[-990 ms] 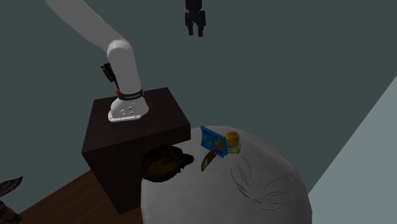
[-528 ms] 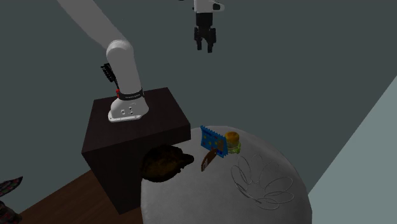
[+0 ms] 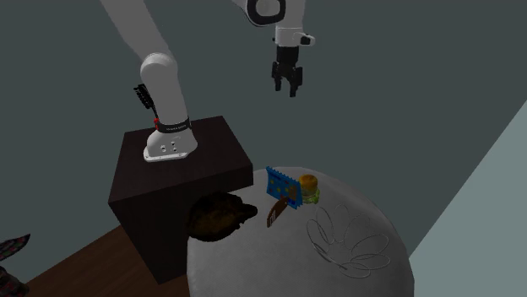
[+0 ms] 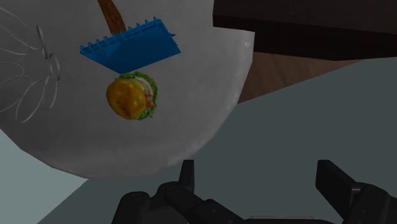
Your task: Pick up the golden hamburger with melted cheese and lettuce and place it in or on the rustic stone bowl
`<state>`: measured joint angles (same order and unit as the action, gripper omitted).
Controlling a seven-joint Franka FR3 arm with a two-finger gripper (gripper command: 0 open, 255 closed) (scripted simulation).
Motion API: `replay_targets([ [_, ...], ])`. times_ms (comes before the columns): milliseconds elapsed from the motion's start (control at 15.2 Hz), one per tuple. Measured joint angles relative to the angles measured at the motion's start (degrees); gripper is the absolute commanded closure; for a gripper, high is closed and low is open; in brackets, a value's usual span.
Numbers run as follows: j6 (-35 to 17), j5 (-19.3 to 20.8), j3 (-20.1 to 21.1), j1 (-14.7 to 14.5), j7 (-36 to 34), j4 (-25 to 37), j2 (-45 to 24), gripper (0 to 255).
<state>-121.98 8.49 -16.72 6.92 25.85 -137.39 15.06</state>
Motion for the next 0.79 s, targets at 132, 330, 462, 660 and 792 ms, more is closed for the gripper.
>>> replay_targets([
  [132,-2.5,-0.4,-1.5,0.5,1.9,0.4,-3.3,0],
  [330,-5.9,-2.4,-3.1,0.9,4.9,3.3,-10.5,0],
  [462,-7.8,-3.7,-4.0,1.5,6.9,4.6,-14.2,0],
  [660,-10.3,-6.5,-5.2,2.9,11.0,7.8,-21.0,0],
  [792,-11.8,-8.3,-5.4,3.9,13.2,9.8,-25.2,0],
])
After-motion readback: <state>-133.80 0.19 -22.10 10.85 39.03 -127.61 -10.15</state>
